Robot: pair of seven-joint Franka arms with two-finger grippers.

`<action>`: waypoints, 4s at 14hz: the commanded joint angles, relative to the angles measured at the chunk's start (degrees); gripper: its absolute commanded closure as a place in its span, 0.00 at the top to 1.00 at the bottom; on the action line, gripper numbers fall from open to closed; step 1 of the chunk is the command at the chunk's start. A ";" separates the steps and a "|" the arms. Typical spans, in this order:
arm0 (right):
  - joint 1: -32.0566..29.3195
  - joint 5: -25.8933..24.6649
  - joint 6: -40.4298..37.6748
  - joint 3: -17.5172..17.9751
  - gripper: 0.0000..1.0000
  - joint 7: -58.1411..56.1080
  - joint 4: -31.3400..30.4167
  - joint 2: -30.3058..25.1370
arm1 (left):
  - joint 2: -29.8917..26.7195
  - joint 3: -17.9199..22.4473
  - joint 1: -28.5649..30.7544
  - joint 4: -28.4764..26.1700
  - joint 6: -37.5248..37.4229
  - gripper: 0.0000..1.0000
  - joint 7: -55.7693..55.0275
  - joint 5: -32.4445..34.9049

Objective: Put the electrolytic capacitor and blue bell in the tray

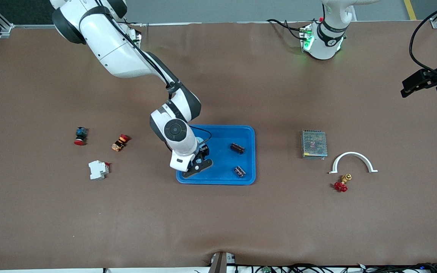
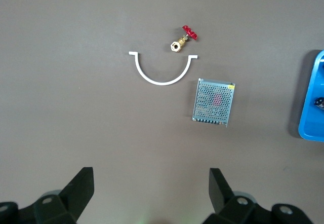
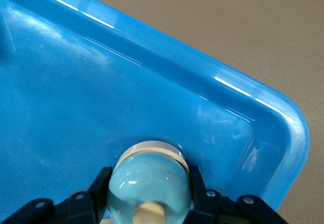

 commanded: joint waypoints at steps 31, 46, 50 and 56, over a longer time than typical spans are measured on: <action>-7.26 1.23 -44.71 1.27 1.00 0.47 -13.44 -48.27 | 0.15 0.11 -0.09 0.03 -0.14 1.00 0.10 -0.23; -27.13 4.92 -42.77 -9.02 1.00 -11.67 -10.16 -52.71 | 0.50 -0.68 0.00 0.20 -0.67 1.00 0.53 -0.40; -29.09 5.28 -42.51 -9.02 1.00 -12.02 -6.34 -49.54 | 0.50 -0.77 -0.09 0.29 -0.67 1.00 0.53 -0.67; -29.44 6.77 -39.35 -9.02 1.00 -12.46 -6.16 -49.53 | 0.42 -0.59 0.26 0.38 -0.67 1.00 1.06 -0.31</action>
